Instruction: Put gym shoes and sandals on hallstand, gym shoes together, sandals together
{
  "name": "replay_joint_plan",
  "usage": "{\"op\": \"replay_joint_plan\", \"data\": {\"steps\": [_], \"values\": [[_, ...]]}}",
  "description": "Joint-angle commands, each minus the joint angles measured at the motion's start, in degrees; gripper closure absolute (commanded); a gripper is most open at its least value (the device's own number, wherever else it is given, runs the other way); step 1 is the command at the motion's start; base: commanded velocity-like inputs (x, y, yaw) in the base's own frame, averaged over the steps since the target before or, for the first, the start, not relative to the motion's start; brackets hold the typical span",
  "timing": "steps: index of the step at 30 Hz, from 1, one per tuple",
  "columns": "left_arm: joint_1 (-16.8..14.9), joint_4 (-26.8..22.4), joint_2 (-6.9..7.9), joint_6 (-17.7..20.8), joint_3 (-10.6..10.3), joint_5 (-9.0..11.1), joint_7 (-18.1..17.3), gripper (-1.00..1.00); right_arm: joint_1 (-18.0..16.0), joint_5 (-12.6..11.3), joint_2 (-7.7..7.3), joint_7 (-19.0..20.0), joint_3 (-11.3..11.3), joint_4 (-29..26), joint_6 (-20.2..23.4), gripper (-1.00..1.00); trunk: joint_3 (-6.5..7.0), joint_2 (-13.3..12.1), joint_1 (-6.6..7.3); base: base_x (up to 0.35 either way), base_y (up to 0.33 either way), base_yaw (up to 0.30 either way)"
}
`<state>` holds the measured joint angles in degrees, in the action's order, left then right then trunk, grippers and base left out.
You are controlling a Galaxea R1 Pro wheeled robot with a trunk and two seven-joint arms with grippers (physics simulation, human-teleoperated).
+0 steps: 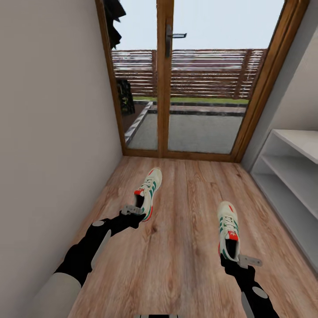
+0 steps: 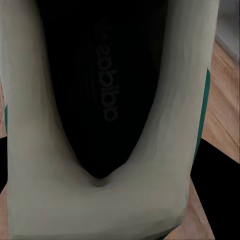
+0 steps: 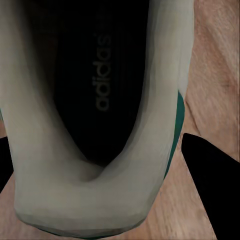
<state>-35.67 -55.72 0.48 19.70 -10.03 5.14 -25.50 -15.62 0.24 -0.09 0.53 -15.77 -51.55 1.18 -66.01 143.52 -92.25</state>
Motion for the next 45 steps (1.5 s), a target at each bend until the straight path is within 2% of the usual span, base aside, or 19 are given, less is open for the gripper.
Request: {"op": "replay_joint_plan", "data": {"steps": [1,12,23,41,45], "values": [[-0.01,-0.08,0.05,0.52,-0.08,0.74,0.02,1.00,-0.02,0.03,0.01,0.00,-0.05,-0.04,0.13,1.00,0.26,0.00,0.03,0.000,0.000,-0.213],[-0.01,-0.07,0.19,0.43,0.01,1.03,0.03,1.00,-0.02,0.01,0.03,0.00,0.00,0.04,0.14,1.00,1.32,-0.01,0.06,0.000,0.003,-0.213],[-0.01,-0.08,0.14,0.51,0.01,1.09,0.07,1.00,-0.02,-0.06,0.02,0.07,0.01,0.05,0.14,1.00,1.67,-0.01,0.06,0.000,0.171,-0.105],[-0.01,-0.09,0.16,0.52,0.01,1.10,0.01,1.00,-0.02,-0.06,0.01,0.09,-0.04,0.05,0.14,1.00,2.70,-0.01,0.06,0.000,0.003,-0.252],[-0.01,-0.07,0.15,0.52,0.01,1.10,0.01,1.00,-0.02,-0.06,0.03,0.07,-0.01,0.05,0.14,1.00,3.84,-0.07,0.16,0.000,0.000,-0.253]]}}
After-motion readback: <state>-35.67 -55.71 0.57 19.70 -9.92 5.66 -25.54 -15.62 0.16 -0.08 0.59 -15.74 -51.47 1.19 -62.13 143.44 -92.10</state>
